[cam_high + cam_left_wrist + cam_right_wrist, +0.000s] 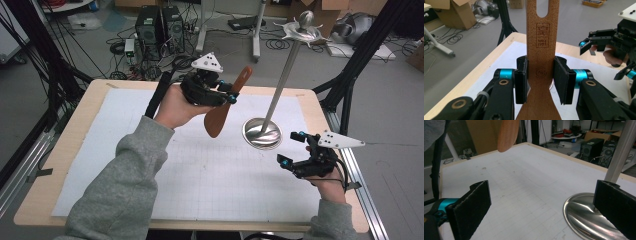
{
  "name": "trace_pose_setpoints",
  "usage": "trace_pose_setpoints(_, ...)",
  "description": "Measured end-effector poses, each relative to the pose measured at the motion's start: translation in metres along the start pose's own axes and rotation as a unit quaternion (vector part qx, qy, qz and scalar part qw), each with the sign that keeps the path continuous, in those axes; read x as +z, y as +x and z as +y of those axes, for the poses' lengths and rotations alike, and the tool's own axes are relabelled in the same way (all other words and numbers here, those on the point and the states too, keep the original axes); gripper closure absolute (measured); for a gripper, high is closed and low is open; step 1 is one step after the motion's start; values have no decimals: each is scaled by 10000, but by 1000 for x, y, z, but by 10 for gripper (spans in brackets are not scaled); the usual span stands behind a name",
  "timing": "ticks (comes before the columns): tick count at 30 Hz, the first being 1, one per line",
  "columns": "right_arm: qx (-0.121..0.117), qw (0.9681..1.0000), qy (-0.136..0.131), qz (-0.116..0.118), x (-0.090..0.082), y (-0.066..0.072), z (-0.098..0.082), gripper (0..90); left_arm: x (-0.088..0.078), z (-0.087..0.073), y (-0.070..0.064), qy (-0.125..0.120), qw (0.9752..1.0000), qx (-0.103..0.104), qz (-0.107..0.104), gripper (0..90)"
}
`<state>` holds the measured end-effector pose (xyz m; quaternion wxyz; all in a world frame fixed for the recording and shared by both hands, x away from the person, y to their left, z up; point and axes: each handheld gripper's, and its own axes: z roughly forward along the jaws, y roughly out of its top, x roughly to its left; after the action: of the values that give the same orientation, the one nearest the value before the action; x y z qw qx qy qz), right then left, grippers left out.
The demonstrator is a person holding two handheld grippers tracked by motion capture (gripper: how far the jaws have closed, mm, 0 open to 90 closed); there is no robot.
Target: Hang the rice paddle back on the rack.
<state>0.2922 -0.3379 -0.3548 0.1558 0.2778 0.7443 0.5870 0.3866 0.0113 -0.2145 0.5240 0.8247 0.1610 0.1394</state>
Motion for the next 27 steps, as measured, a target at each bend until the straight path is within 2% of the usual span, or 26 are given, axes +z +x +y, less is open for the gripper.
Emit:
trace_pose_setpoints(5, 1, 10000, -36, 1, -2, -1, 0, 3, 1, 5, 4, -3, 10000, 93, 17, 650)
trace_pose_setpoints(8, 1, 10000, -57, -7, -3, -1, 1, 3, 2, 11, 6, -31, 10000, 61, -26, 651)
trace_pose_setpoints(15, 13, 10000, -37, -20, -4, -3, 1, 2, 8, 26, 8, -48, 9999, 131, -55, 651)
trace_pose_setpoints(21, 14, 10000, -12, 12, -3, -4, 0, 2, 13, 38, 9, -21, 9996, 264, -54, 651)
trace_pose_setpoints(27, 26, 10000, -43, -14, -7, -4, 0, 2, 16, 51, 10, -48, 9996, 266, -37, 651)
